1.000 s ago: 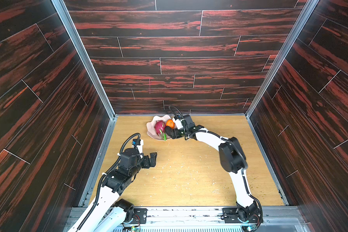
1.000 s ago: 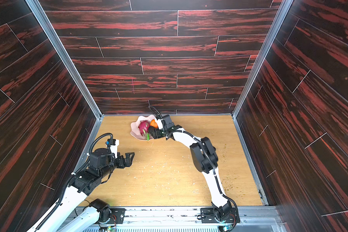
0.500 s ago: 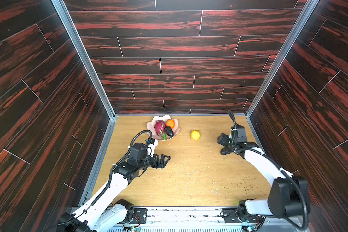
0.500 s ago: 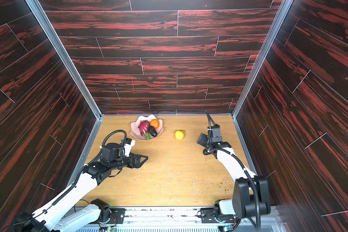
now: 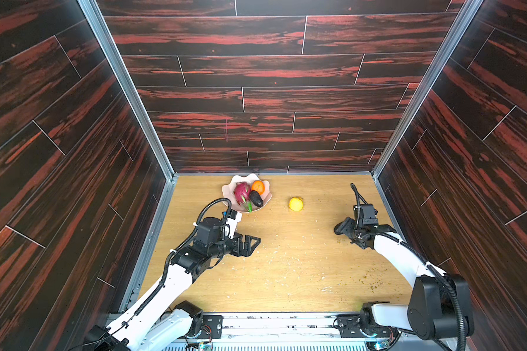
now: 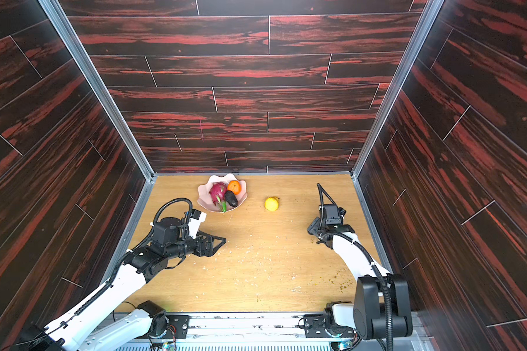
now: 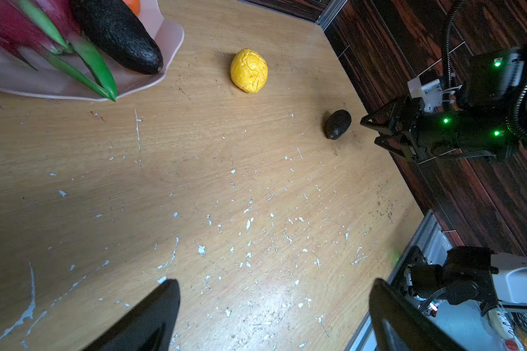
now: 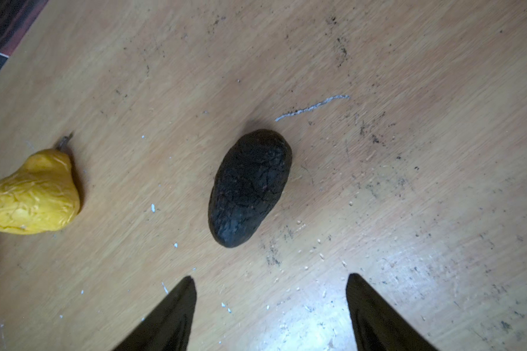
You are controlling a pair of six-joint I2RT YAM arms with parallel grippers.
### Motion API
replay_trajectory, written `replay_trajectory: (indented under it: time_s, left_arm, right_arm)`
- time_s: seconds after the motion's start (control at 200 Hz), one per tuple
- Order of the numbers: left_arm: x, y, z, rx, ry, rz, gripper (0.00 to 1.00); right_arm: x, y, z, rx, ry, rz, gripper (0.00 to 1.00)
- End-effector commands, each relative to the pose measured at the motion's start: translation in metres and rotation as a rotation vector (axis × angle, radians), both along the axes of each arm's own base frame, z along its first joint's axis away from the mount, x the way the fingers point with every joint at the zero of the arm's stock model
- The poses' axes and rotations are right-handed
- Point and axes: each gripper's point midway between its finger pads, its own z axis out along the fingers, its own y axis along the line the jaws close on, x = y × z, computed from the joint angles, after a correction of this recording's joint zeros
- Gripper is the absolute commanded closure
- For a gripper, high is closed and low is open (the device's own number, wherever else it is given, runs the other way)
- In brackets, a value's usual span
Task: Arrange fruit in a fruit bowl
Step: Pick up the fruit from the middle-right of the table.
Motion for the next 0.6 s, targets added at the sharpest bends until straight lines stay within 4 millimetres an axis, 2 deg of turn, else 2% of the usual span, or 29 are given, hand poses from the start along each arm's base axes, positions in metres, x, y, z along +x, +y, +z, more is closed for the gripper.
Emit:
replay_trajectory:
  time_s: [0.0,0.261,0.596]
  left_arm:
    - [-0.003,-0.001,0.008,-0.002,-0.038,-0.01,0.01]
    - [-0.006,-0.001,0.006,0.026,-0.044,-0.012,0.0]
    - [-0.005,-0.002,0.005,0.027,-0.039,-0.018,0.01]
  right_arm:
    - [0.019,-0.001,-0.001,0.0,-0.011,-0.036,0.19]
    - [0.045,0.002,-0.014,0.005,-0.014,-0.035,0.2]
    - [0.046,0.001,-0.043,-0.008,0.043,-0.037,0.21]
